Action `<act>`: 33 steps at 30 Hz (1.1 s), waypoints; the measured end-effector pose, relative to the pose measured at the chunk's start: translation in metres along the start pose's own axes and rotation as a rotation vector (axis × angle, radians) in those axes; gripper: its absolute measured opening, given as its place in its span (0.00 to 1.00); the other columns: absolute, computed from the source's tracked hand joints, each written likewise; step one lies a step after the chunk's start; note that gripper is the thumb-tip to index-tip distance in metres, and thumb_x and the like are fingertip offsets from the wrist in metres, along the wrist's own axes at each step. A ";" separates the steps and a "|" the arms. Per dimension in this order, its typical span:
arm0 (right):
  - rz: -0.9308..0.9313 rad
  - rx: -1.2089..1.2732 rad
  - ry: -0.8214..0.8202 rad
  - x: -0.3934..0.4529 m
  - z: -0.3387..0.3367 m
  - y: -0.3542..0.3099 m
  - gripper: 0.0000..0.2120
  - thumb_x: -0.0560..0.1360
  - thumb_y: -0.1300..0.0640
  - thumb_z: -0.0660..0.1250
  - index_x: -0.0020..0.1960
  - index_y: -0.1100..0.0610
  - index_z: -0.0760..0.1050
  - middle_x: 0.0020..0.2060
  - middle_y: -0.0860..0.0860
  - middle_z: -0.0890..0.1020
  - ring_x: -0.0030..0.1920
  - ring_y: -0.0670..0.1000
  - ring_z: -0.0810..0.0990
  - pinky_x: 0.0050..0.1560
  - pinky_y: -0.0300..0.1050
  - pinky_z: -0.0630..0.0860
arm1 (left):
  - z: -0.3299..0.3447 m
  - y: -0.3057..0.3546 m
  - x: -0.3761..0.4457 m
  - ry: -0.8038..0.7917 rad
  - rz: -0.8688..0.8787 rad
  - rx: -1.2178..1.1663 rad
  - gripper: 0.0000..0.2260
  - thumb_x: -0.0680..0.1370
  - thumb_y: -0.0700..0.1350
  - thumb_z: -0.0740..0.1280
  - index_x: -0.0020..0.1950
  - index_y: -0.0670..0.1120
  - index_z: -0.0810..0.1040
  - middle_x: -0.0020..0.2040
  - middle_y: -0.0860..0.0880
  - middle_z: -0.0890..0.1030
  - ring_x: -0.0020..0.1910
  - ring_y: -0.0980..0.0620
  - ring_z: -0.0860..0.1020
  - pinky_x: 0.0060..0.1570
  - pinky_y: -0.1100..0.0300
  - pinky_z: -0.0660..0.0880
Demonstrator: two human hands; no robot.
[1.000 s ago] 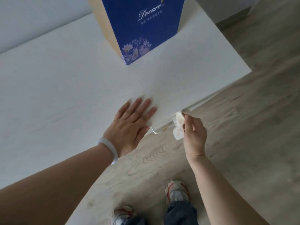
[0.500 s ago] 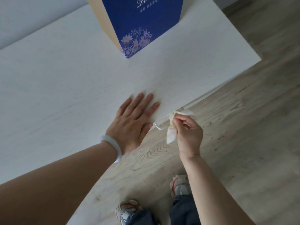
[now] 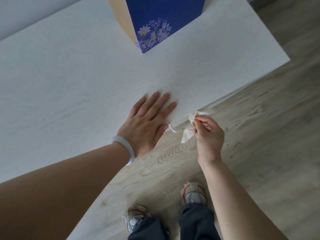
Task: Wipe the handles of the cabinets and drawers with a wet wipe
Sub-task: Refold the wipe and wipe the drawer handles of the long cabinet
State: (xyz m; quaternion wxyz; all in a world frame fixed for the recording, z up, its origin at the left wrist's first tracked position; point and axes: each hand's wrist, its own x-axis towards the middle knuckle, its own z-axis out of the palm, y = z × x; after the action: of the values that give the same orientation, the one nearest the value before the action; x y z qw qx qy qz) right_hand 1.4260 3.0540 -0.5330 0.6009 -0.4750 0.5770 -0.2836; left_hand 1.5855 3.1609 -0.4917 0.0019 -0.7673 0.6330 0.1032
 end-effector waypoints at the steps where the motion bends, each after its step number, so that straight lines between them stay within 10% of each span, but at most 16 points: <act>1: 0.012 0.000 -0.018 -0.008 0.005 0.002 0.11 0.74 0.67 0.69 0.43 0.51 0.82 0.39 0.50 0.85 0.40 0.48 0.82 0.43 0.44 0.78 | 0.000 0.000 0.000 -0.001 0.000 0.001 0.25 0.83 0.55 0.47 0.79 0.52 0.50 0.80 0.50 0.49 0.79 0.48 0.46 0.76 0.46 0.50; 33: -0.051 -0.208 -0.183 -0.019 0.008 0.007 0.10 0.72 0.63 0.73 0.38 0.49 0.82 0.35 0.48 0.84 0.38 0.52 0.83 0.44 0.53 0.81 | 0.000 0.002 -0.001 -0.001 0.001 0.025 0.25 0.83 0.54 0.47 0.79 0.51 0.50 0.80 0.49 0.50 0.79 0.48 0.47 0.75 0.45 0.52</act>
State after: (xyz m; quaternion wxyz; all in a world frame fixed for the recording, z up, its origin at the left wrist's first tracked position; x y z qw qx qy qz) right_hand 1.4293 3.0758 -0.5327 0.5913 -0.5729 0.5339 -0.1929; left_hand 1.5831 3.1613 -0.4916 0.0118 -0.7668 0.6346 0.0955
